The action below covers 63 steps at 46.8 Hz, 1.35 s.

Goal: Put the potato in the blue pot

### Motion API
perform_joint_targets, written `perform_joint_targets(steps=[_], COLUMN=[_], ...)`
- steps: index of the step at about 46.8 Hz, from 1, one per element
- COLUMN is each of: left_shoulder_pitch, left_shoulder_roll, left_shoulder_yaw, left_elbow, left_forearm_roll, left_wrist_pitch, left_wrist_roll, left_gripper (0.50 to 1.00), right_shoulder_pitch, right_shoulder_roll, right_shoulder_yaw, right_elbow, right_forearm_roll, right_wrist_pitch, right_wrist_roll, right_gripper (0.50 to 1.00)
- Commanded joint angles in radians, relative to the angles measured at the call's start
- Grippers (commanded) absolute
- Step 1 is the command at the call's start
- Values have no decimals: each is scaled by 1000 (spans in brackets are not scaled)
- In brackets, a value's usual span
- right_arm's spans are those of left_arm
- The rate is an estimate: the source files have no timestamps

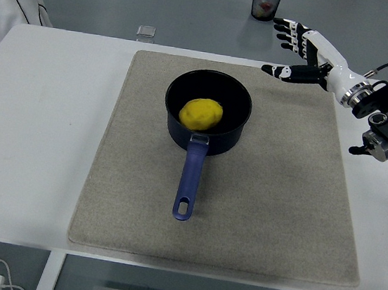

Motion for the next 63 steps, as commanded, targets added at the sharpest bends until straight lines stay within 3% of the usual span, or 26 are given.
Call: perform_joint_targets(steps=[1,13,26,63], left_shoulder_pitch=[1,1,1,1], left_shoulder_roll=[0,0,0,0], left_shoulder_yaw=[0,0,0,0], left_elbow=[1,1,1,1], left_forearm_roll=[0,0,0,0], left_wrist_pitch=[0,0,0,0], left_wrist_roll=[0,0,0,0], left_gripper=[996,996,996,996], right_shoulder_pitch=[-15,-46,-52,-72], right_shoulder_roll=[-5,-32,-31,-12], right_shoulder_yaw=[1,1,3,139], right_elbow=[0,-4,-6,-46], right_forearm_roll=[86,427,722,742], right_wrist_pitch=[16,62,62,57], right_wrist_roll=[-45,-171,-200,-183], right_gripper=[930,930,930,930])
